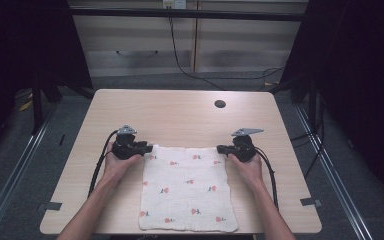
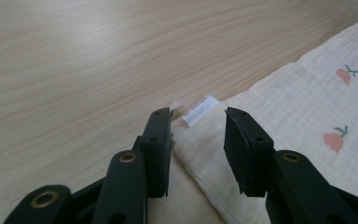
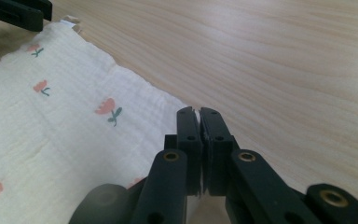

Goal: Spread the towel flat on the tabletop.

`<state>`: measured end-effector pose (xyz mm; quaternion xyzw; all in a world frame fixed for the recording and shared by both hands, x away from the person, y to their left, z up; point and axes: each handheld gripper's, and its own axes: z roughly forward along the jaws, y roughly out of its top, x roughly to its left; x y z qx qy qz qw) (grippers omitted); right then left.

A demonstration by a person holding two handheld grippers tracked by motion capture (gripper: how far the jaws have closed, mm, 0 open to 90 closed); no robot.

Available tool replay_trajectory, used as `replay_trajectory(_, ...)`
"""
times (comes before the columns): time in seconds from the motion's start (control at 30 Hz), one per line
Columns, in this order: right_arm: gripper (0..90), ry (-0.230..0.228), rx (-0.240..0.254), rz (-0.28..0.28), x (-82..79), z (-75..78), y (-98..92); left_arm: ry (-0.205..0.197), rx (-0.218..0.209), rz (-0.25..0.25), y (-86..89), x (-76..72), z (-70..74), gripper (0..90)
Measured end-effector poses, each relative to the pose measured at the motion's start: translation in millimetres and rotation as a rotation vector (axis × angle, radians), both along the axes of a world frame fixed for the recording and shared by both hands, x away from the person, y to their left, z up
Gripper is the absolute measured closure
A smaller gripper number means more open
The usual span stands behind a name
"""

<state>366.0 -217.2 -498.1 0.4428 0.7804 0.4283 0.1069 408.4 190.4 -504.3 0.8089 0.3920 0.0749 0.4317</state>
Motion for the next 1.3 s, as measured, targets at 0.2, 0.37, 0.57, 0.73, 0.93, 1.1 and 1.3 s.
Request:
replay_trajectory(0.2,87.6,-0.001,0.007,-0.003,-1.1,0.2,-2.4,0.003,0.006,0.031,4.8,2.9,0.0,57.3)
replay_trajectory(0.37,87.5,-0.006,0.017,-0.005,-1.1,1.2,-2.7,0.003,0.044,0.017,1.6,1.9,-4.1,57.4)
replay_trajectory(0.57,87.6,0.001,0.014,-0.003,-0.9,0.0,-1.7,-0.028,0.090,-0.005,-4.4,-0.8,-3.4,58.4)
replay_trajectory(0.73,87.6,0.008,0.013,-0.004,-1.0,-2.0,-1.4,-0.060,0.124,-0.034,-4.1,-2.4,-3.3,68.3)
replay_trajectory(0.93,87.5,0.006,0.014,-0.006,-1.5,-0.7,-2.2,-0.066,0.143,-0.044,-7.4,-5.2,-2.5,74.5)
replay_trajectory(1.1,87.6,0.004,0.009,-0.009,-1.9,0.0,-3.2,-0.059,0.131,-0.056,-8.6,-5.4,-2.7,84.0)
replay_trajectory(1.3,87.6,-0.005,0.030,-0.010,-1.3,2.3,-5.0,-0.035,0.074,-0.042,-2.8,-1.1,-4.3,85.4)
